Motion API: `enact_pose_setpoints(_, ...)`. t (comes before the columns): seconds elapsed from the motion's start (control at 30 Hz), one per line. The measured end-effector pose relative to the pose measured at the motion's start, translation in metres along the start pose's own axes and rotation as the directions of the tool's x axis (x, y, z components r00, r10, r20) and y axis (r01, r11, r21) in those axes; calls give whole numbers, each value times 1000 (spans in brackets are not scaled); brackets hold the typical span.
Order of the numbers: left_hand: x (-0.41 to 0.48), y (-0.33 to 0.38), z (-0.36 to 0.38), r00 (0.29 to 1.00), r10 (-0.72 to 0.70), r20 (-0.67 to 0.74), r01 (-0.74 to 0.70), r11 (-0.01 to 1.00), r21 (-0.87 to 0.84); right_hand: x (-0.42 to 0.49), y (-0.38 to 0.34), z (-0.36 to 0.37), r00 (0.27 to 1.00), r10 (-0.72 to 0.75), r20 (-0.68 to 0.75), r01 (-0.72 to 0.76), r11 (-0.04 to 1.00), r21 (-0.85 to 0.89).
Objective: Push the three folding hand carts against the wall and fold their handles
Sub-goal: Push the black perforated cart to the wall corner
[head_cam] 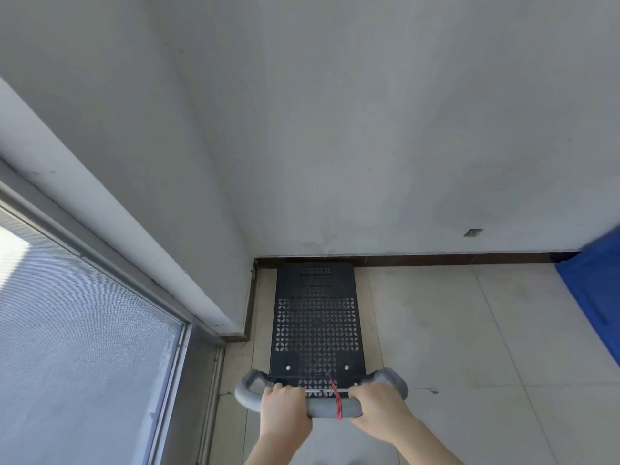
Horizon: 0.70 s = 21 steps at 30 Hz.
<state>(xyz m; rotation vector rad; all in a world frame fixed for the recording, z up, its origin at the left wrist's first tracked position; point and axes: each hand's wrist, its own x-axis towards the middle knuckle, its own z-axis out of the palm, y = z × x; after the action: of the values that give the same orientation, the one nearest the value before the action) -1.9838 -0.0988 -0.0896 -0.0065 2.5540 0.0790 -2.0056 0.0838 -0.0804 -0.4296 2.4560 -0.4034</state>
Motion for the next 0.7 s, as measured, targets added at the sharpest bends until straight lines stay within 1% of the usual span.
enact_pose_setpoints(0.1,7,4,-5,1000,0,3,0,1000,-3,6,6,-9,999,-21,44,21,1000,9)
enact_pose_setpoints(0.3,17,10,-11,1000,-1,-5,1,1000,-7,15,15,-17,998,-51,46,50,999,9)
enact_pose_setpoints(0.53,24,6,-21,1000,-1,4,1,1000,-27,26,19,-16,999,2,39,-2,1000,3)
enact_pose_setpoints(0.7,24,5,-20,1000,3,0,-3,999,-55,28,19,-15,999,-2,38,1,999,32)
